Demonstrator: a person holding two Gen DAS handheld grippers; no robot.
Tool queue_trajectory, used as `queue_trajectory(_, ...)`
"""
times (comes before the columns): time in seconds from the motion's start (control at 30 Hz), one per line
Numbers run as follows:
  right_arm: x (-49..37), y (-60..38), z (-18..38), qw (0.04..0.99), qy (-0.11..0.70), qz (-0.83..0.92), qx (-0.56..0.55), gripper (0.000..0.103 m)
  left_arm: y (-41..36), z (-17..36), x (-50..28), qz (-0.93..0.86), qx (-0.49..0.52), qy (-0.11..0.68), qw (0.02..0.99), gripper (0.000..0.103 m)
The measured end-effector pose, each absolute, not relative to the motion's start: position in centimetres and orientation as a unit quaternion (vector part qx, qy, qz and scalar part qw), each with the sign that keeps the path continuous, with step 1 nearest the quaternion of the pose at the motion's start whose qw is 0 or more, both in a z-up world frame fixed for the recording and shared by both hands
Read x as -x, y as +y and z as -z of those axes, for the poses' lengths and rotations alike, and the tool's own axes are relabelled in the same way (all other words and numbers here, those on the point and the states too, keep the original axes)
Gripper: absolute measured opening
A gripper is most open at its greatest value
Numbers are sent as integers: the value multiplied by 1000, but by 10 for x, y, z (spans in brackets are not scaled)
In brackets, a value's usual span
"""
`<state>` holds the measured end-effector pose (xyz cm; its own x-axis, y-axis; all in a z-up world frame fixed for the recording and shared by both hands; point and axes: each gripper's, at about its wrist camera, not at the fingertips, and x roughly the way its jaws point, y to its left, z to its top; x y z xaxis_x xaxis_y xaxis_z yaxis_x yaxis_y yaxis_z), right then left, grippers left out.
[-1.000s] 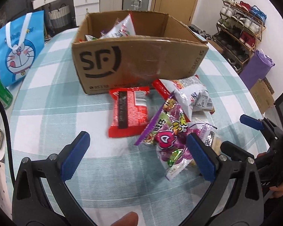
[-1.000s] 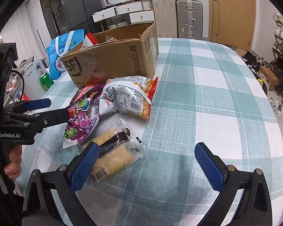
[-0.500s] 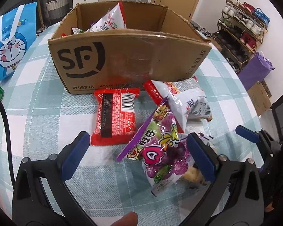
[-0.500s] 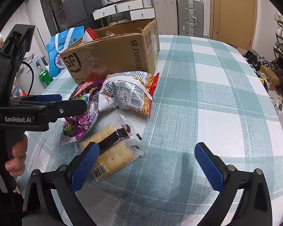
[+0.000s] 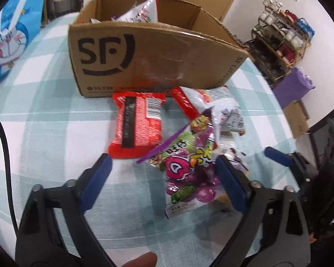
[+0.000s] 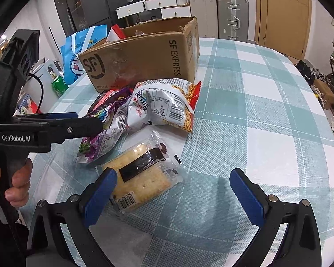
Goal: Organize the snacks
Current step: 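Move both tools back to the snacks beside the box, then grasp the purple candy bag with the left gripper while the right gripper grasps the cracker pack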
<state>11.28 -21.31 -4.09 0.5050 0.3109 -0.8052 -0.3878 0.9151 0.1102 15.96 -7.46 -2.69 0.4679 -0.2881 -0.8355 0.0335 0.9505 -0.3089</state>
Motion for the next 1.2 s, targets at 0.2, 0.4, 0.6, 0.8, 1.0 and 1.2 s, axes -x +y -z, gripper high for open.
queue_trajectory(0.2,-110,-206,42,858,459,-226,47,103,-86,33,-165,136,140,513,836,64)
queue_trajectory(0.4,-108,-195,48,848,465,-250,54,103,-93,26,-161,137,117,504,845,51)
queue_trajectory(0.6,-109,-184,54,848,460,-253,75,103,-88,26,-153,133,111,498,850,50)
queue_trajectory(0.8,-105,-174,55,849,450,-255,106,91,-77,23,-142,130,107,484,859,50)
queue_trajectory(1.0,-101,-175,52,849,442,-271,99,74,-63,17,-131,128,104,476,864,50)
queue_trajectory(1.2,-96,-180,49,849,438,-280,93,69,-57,14,-126,124,107,470,867,50)
